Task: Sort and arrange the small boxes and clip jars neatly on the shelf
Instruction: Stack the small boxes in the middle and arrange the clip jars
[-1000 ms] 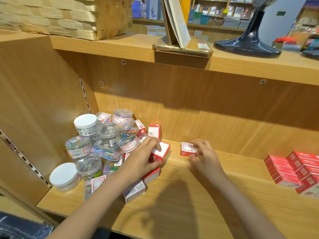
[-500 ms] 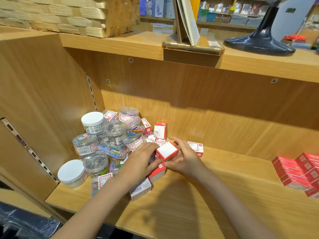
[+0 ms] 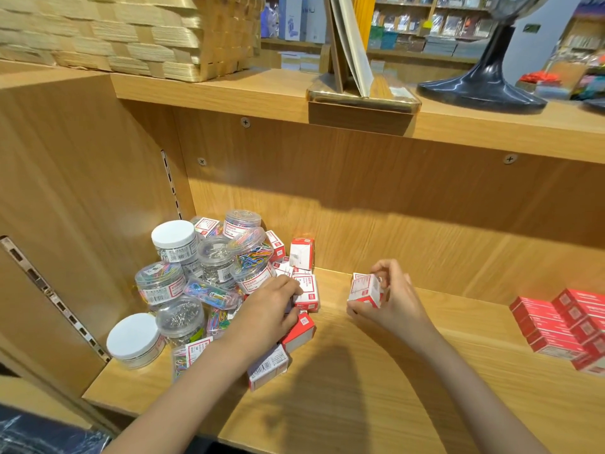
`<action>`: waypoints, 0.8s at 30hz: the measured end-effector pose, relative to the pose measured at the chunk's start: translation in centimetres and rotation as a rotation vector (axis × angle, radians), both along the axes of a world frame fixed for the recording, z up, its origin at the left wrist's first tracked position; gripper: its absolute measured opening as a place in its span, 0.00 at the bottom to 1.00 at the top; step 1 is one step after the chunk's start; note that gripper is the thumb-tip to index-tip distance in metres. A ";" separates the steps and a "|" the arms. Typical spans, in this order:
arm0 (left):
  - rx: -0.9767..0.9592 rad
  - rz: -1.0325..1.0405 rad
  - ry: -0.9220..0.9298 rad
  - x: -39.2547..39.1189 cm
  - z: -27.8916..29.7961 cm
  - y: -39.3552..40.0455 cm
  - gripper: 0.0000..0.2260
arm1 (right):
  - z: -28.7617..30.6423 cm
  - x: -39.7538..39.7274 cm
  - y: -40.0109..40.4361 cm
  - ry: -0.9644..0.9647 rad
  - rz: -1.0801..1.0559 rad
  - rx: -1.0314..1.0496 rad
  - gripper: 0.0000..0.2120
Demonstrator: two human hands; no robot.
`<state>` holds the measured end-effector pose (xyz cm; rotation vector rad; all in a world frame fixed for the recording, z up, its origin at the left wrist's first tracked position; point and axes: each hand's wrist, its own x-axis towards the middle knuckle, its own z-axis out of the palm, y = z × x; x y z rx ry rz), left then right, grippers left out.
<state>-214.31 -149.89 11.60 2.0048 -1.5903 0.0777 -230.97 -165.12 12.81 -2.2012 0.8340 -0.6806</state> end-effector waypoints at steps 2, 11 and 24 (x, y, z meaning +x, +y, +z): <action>-0.006 0.008 -0.056 -0.3 0.0 -0.2 0.08 | -1.0 -0.9 0.3 0.008 0.089 -0.003 0.26; -0.007 0.023 -0.076 -0.1 0.1 -0.2 0.06 | -1.5 -3.3 0.2 0.378 0.330 -0.047 0.26; -0.016 0.006 -0.034 0.1 0.2 0.1 0.08 | -0.5 0.2 -2.2 0.341 -0.065 -0.381 0.13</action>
